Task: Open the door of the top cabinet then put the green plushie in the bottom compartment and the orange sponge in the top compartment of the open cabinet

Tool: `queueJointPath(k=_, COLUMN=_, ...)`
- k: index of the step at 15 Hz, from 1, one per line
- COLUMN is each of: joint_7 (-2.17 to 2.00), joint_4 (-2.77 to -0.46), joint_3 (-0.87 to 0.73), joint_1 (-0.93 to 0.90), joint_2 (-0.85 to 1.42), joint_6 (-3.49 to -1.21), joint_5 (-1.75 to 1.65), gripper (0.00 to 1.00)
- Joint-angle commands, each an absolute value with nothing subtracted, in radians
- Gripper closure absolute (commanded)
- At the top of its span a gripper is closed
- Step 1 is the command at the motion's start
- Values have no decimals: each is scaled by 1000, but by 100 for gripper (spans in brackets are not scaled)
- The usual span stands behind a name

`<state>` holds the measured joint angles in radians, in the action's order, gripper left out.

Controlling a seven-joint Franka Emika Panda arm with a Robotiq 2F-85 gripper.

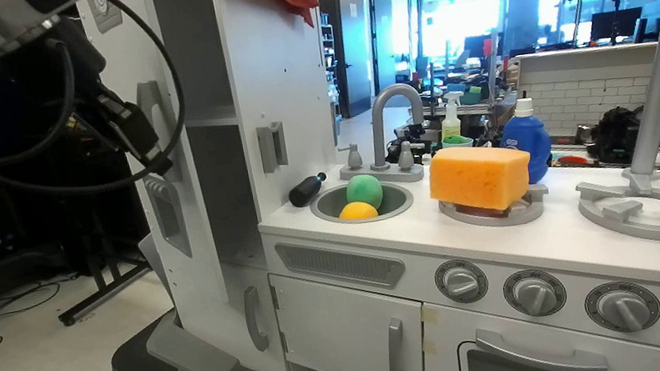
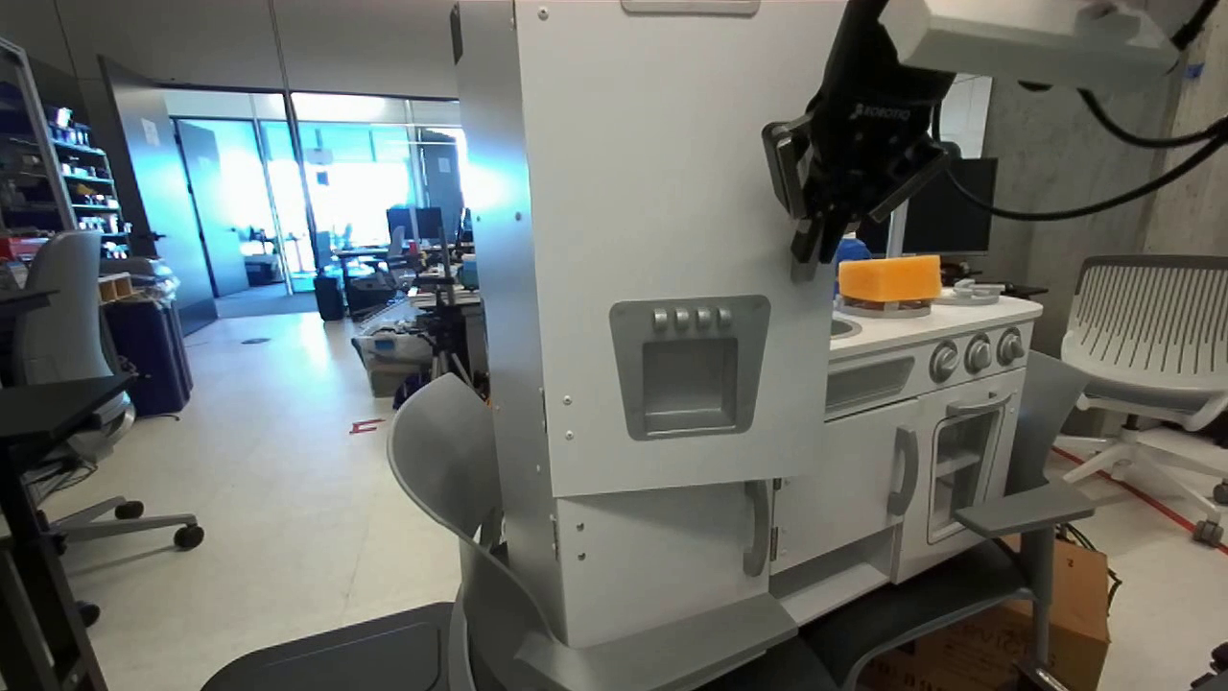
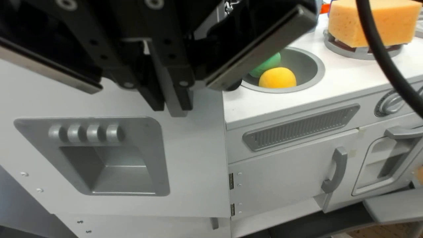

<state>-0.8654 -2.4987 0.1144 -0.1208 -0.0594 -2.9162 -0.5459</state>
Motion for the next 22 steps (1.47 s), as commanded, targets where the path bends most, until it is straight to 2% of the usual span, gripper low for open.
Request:
queueJointPath(k=1, joint_7=-1116, joint_4=-2561, joint_3=205, joint_1=-153, joint_2=-101, joint_6=-2844, joint_5=-659, gripper=96)
queueJointPath(k=5, joint_7=-1282, joint_4=-2592, joint_3=295, joint_1=-170, joint_2=-144, joint_6=-2756, joint_5=-697, gripper=96)
queueJointPath(k=6, joint_7=-1289, joint_4=-2599, joint_3=313, joint_1=-180, joint_2=-159, joint_6=-2733, joint_5=-682, gripper=58)
queueJointPath(k=7, joint_7=-1274, joint_4=-2606, joint_3=323, joint_1=-193, joint_2=-174, joint_6=-2714, joint_5=-657, gripper=57)
queueJointPath(k=8, joint_7=-1228, joint_4=-2627, joint_3=332, joint_1=-220, joint_2=-192, joint_6=-2716, joint_5=-625, gripper=51)
queueJointPath(k=15, joint_7=-939, joint_4=-2721, joint_3=414, joint_1=-400, joint_2=-311, joint_6=-2663, joint_5=-299, gripper=0)
queueJointPath(k=20, joint_7=-868, joint_4=-2792, joint_3=417, joint_1=-407, joint_2=-542, joint_6=-2647, joint_5=-149, gripper=0)
queueJointPath(k=22, joint_7=-874, joint_4=-2751, joint_3=441, joint_1=-381, joint_2=-591, joint_6=-2596, joint_5=-137, gripper=0)
